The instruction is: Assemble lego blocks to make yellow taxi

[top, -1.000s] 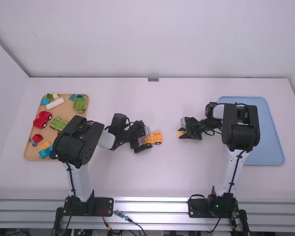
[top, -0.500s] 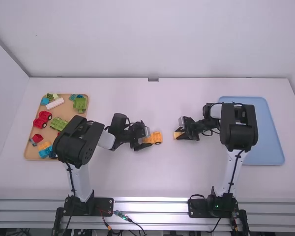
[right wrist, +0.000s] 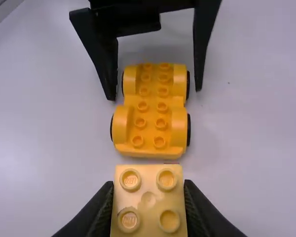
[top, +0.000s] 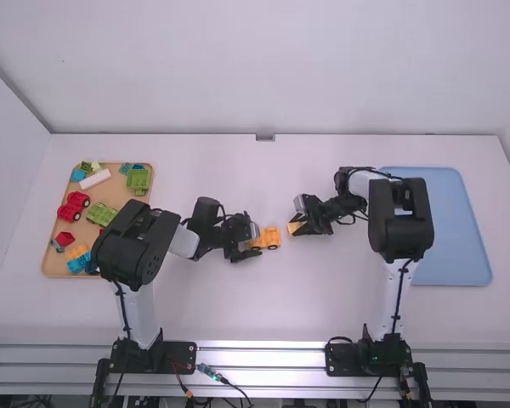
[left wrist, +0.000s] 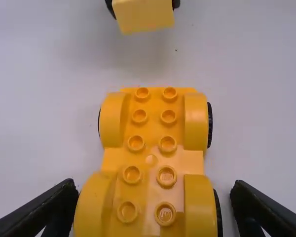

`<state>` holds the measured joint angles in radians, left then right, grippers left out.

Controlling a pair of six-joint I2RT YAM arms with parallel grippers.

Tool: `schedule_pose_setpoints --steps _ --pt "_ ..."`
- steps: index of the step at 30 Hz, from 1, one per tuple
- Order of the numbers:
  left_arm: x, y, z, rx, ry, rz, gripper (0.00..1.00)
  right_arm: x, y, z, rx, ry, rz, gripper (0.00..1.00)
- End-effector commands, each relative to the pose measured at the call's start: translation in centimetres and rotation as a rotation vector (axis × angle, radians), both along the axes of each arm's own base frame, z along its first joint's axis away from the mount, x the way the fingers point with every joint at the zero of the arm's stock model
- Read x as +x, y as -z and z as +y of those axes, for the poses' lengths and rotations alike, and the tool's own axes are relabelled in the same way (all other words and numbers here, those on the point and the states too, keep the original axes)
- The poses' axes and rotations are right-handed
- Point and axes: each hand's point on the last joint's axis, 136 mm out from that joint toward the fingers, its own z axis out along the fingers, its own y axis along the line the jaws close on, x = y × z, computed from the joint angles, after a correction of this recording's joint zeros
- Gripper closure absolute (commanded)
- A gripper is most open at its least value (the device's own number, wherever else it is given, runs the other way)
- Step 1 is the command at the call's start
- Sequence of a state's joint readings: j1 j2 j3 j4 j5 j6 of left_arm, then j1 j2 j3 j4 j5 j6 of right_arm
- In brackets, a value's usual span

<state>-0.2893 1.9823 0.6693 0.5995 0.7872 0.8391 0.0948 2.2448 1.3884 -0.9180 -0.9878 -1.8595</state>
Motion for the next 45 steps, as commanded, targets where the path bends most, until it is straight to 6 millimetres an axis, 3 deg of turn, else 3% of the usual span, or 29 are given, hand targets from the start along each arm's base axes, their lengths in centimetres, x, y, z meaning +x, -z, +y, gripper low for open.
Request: schedule_pose_setpoints --steps 1,14,21,29,32,45 --pt "-0.6 0.4 -0.5 -0.003 0.032 -0.005 0.18 0.0 -0.2 0.8 0.01 -0.008 0.01 0.85" --pt "-0.6 0.4 -0.6 -0.044 0.053 0.006 0.19 -0.3 -0.4 1.2 0.024 -0.014 0.023 0.87" --pt "-0.2 0.8 -1.8 -0.146 0.136 0.058 0.16 -0.6 -0.7 1.4 0.039 -0.014 0.034 0.87" --pt "0.5 1.6 -1.3 -0.097 0.09 0.064 0.18 -0.6 -0.8 1.5 0.038 -0.012 0.041 0.87" --pt "0.3 1.5 -1.2 -0.112 0.071 0.044 0.23 -0.7 -0.7 2.2 0.035 -0.014 0.055 0.87" --pt "-0.4 1.9 -0.2 -0.113 -0.021 0.007 0.28 -0.9 0.3 4.4 -0.032 -0.029 0.07 0.89"
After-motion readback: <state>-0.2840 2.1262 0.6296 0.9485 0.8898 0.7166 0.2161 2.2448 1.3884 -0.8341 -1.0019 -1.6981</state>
